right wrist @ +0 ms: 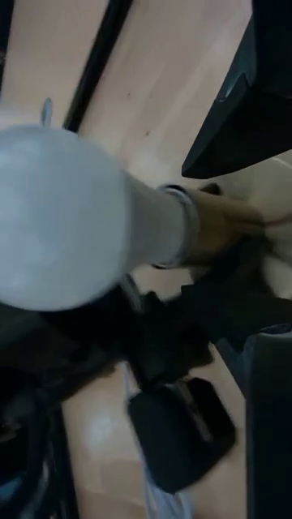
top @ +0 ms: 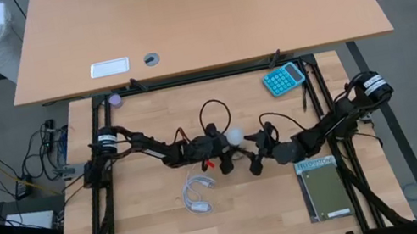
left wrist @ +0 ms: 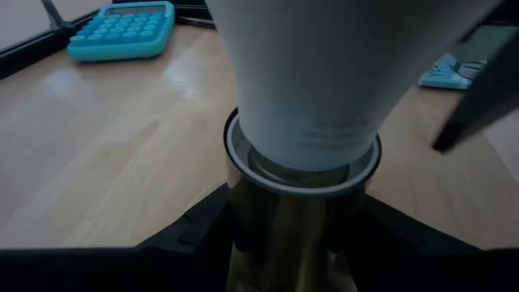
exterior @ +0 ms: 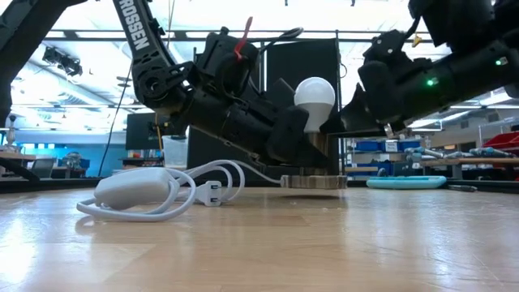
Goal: Screw lightbulb
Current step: Remove the lightbulb from the socket
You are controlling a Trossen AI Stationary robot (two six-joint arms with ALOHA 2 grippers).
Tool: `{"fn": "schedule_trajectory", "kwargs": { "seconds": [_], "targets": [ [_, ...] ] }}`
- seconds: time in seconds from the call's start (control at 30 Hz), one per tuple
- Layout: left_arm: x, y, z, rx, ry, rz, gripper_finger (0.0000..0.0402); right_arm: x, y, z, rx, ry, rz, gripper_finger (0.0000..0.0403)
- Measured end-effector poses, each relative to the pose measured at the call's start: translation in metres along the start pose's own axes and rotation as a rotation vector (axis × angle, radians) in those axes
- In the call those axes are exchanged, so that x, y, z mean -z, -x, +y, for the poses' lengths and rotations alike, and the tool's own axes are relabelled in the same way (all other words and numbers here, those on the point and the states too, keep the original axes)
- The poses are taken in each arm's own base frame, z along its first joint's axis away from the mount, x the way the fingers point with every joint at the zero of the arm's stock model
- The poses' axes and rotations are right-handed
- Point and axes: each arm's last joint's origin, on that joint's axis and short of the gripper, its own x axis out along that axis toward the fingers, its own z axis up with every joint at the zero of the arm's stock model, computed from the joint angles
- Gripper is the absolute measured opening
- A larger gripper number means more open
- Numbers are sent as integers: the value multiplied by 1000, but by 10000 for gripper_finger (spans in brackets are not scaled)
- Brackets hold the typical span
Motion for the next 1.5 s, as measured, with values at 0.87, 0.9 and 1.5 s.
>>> {"fn": "schedule_trajectory", "kwargs": {
  "seconds": [0.87,0.9,1.5],
  "targets": [
    [1,0,0,0,2,6,195,4,9,-15,342,-44,-49,228],
    [0,0,0,-1,2,5,195,4,9,-13,284,-47,-22,228],
    [-1,0,0,1,2,-5,195,-12,-9,-8,-35,-37,-33,228]
  ]
}}
